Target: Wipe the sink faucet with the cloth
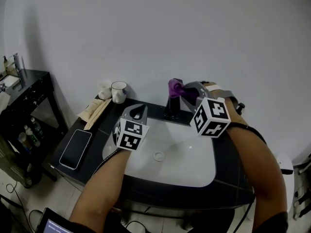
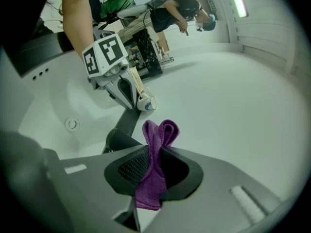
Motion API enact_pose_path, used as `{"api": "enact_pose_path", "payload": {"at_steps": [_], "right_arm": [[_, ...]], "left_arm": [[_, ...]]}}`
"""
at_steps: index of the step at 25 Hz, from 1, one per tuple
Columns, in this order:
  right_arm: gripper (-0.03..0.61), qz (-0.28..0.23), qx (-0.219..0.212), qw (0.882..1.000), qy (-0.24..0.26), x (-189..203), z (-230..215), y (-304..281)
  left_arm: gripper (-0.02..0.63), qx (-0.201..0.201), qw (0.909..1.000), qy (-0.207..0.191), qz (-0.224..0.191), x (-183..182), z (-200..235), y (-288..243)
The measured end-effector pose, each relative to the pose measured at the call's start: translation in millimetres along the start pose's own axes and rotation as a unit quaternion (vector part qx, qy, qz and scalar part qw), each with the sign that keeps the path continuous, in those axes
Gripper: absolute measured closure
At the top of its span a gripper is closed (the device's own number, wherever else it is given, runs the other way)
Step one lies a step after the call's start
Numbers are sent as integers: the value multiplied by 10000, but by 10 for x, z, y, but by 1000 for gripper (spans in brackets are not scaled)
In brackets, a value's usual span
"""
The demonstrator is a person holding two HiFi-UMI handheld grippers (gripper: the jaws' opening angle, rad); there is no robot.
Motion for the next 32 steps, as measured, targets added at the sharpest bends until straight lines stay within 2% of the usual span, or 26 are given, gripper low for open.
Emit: {"api": "enact_pose_path", "payload": {"at_steps": [9, 17, 20, 24, 25, 32], "right_arm": [[508, 92, 31, 9990, 434, -39, 327, 324], [508, 427, 329, 9985, 24, 305, 293, 37], [508, 524, 341, 9980, 3, 378, 276, -157], [508, 596, 477, 9971, 11, 413, 243, -374], [508, 607, 490, 9970, 4, 416, 234, -416], [508, 563, 483, 9972, 137, 414, 239, -492]], "left_arm": [[597, -54, 9999, 116, 47, 31, 41, 39], [596, -45, 9999, 150, 58, 18, 23, 29], [597, 62, 10000, -21, -54, -65, -69, 24], [597, 110, 9979, -630, 51, -67, -198, -32], [596, 109, 9976, -673, 71, -65, -206, -45], [597, 239, 9987, -436, 69, -45, -216, -79]]}}
Point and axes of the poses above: the fingertips, and each gripper's own axes: y backward along the fingers, z to its left, x out of its underside, the point moved 2 cm from there along y, backward along the fingers, and after that the axes turned 6 degrees about -y, right-handed, at the moved point
